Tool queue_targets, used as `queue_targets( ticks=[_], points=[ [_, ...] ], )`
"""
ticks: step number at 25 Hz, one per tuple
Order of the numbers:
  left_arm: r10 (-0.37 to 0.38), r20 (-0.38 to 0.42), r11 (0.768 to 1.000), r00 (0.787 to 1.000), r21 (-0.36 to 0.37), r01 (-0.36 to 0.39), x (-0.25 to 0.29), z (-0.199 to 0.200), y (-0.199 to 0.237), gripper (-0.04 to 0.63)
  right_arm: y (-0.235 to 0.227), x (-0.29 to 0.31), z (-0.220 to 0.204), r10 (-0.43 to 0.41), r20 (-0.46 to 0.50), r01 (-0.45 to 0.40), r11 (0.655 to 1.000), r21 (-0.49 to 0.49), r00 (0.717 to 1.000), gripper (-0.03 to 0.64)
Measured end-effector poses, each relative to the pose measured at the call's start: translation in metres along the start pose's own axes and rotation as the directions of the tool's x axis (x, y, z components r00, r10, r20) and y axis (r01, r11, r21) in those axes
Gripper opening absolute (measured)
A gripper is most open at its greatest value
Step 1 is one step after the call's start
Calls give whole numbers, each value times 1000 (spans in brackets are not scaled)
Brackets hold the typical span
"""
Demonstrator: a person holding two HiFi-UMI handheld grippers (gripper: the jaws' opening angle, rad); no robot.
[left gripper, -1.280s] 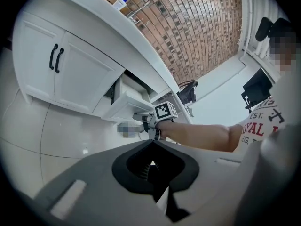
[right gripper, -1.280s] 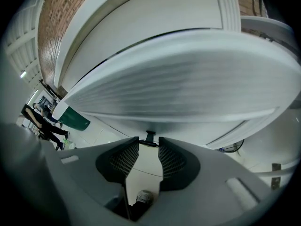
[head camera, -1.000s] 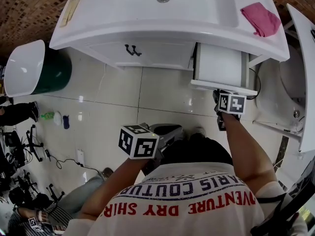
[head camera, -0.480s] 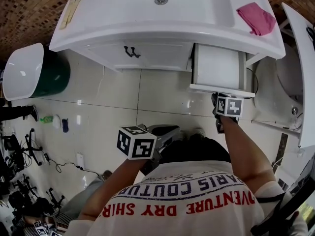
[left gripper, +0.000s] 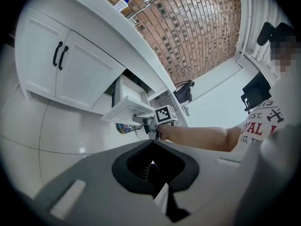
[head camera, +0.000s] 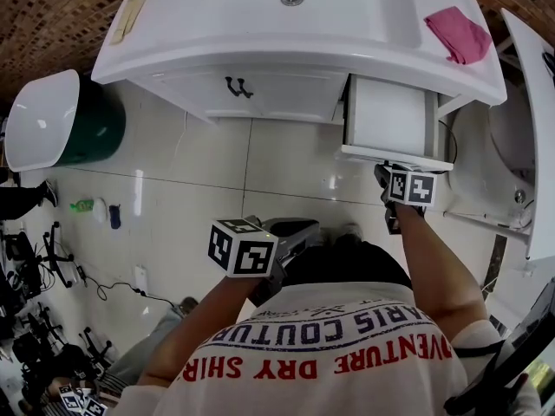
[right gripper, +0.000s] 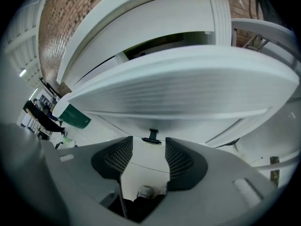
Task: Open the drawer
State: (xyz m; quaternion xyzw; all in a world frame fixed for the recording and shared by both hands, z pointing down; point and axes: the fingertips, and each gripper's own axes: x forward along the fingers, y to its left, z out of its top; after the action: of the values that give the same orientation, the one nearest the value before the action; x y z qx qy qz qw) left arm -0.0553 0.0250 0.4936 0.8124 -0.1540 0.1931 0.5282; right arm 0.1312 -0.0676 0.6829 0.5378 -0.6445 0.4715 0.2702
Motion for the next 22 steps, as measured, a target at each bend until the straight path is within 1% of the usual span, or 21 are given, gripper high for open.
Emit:
queue_targets(
  ticks=[1, 5, 6, 9, 10, 12, 13, 14, 17, 20, 22],
  points=[
    [-2, -3, 1000, 1000, -1, 2, -1, 0, -2, -15, 1, -3, -2, 13, -11, -13, 1000, -2, 1000, 225],
    [-10, -1, 1000, 1000, -12, 10, -9, 4, -12, -15, 7, -27, -11, 61, -63, -62, 998, -14, 996, 222],
    [-13, -1, 1000, 1000, -14, 13, -12, 5, -16, -15, 10, -38, -12, 71, -64, -72, 997, -24, 995, 202],
    [-25, 0, 1000, 1000, -10, 25, -23, 10, -26, -15, 17, -82, -12, 95, -41, -98, 993, -62, 995, 90],
    [-29, 1, 1000, 1000, -7, 29, -26, 13, -29, -15, 22, -98, -11, 118, -30, -119, 991, -59, 993, 57],
    [-33, 9, 999, 999, 2, 33, -31, 19, -32, -15, 37, -131, -6, 201, 1, -201, 979, -27, 980, 19],
    [-30, 17, 1000, 999, 7, 30, -34, 21, -34, -15, 47, -149, -2, 248, 28, -248, 969, -10, 968, 6],
    [-25, 29, 1000, 999, 9, 24, -36, 22, -35, -15, 56, -167, 2, 287, 63, -287, 958, 1, 956, 8],
    [-28, 64, 1000, 998, 0, 28, -39, 17, -47, -15, 84, -224, 12, 378, 167, -384, 923, 4, 911, 6],
    [-59, 66, 998, 996, 6, 59, -35, 2, -72, -15, 119, -276, 9, 488, 217, -500, 866, 3, 846, 8],
    [-65, 69, 998, 996, 23, 63, -33, -10, -89, -15, 137, -303, 2, 540, 253, -559, 829, 2, 803, 6]
  ],
)
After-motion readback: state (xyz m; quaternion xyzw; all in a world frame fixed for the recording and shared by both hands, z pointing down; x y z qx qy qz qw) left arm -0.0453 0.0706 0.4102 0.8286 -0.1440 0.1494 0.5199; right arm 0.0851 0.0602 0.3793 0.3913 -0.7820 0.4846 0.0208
